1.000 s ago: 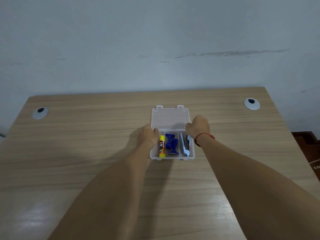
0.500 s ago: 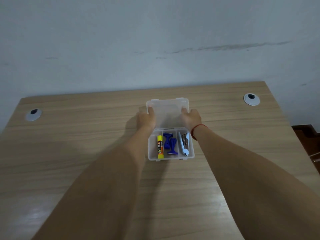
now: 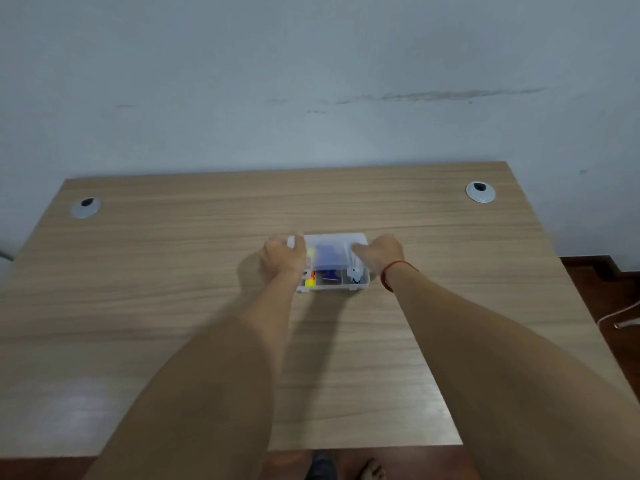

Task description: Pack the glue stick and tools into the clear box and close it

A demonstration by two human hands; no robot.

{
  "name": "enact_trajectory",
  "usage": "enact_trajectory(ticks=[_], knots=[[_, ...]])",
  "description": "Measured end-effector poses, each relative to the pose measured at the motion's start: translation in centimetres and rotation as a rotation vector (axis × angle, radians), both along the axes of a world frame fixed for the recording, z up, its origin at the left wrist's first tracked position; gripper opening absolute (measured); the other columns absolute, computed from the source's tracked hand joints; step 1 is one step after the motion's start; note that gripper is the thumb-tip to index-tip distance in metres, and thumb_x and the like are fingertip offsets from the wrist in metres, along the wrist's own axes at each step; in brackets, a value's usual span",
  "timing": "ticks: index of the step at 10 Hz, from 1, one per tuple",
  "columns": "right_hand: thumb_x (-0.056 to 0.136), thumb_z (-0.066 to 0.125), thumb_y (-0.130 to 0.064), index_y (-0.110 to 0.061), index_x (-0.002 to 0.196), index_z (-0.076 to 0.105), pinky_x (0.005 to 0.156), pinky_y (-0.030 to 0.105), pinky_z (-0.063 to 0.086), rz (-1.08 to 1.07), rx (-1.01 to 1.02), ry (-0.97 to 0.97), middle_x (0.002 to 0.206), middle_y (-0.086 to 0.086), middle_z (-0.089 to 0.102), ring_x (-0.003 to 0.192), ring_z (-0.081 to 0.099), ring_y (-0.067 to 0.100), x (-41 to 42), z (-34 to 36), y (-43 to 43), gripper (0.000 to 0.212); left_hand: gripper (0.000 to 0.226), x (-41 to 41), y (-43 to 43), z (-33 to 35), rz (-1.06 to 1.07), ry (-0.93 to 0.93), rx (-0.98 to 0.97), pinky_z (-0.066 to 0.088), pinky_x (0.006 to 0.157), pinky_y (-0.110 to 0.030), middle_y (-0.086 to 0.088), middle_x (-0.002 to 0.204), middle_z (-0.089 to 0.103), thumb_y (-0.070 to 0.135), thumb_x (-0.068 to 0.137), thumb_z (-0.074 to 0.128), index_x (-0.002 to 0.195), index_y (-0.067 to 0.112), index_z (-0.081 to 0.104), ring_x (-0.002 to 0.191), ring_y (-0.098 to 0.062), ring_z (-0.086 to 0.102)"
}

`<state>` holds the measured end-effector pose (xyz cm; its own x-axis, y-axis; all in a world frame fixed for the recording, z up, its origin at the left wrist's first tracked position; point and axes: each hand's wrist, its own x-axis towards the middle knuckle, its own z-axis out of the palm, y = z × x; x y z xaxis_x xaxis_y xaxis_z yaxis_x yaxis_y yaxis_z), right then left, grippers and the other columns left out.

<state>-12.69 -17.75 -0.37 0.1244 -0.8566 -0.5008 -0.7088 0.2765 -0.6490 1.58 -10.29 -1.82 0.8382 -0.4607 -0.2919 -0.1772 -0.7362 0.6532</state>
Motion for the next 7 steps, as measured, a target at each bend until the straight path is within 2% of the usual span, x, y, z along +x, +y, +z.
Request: enact_trajectory(ticks=[1, 2, 4, 7], knots=[[0.079, 0.071, -0.023, -0.001, 0.117, 0.062, 0.081, 0.033, 0.05, 0.128, 0.017, 0.109, 0.117, 0.016, 0.065, 0.108, 0.064, 0.033, -0.3, -1.2, 1.4, 0.045, 0.044, -0.8, 1.1, -1.4, -0.107, 0.003, 0.118, 0.052, 0.089, -0.038, -0.013, 0.115, 0.07, 0.039, 0.078, 0.069, 0.112, 0.011, 0.07, 0.111, -0.033, 0.064], [0.081, 0.071, -0.02, 0.0, 0.122, 0.058, 0.09, 0.036, 0.051, 0.126, -0.013, 0.141, 0.125, 0.018, 0.062, 0.115, 0.061, 0.035, 0.0, -2.3, 2.4, 0.047, 0.049, -1.2, 1.5, -2.1, -0.146, -0.025, 0.142, 0.05, 0.091, -0.038, -0.014, 0.121, 0.066, 0.041, 0.081, 0.068, 0.117, 0.009, 0.065, 0.117, -0.034, 0.059], [0.085, 0.067, -0.022, -0.003, 0.122, 0.057, 0.095, 0.04, 0.052, 0.071, -0.03, 0.151, 0.124, 0.018, 0.063, 0.114, 0.062, 0.035, 0.6, -3.6, 2.8, 0.043, 0.056, -0.5, 1.7, -3.0, -0.166, -0.003, 0.164, 0.05, 0.086, -0.036, -0.014, 0.119, 0.067, 0.043, 0.073, 0.076, 0.115, 0.008, 0.066, 0.112, -0.033, 0.063], [0.081, 0.063, -0.039, -0.007, 0.127, 0.056, 0.098, 0.043, 0.051, 0.105, -0.049, 0.137, 0.127, 0.016, 0.063, 0.116, 0.061, 0.035, -0.4, -2.4, 4.6, 0.056, 0.062, -0.8, 4.2, -2.0, -0.275, -0.047, 0.142, 0.053, 0.085, -0.035, -0.011, 0.114, 0.071, 0.06, 0.073, 0.065, 0.112, 0.013, 0.069, 0.109, -0.032, 0.065]])
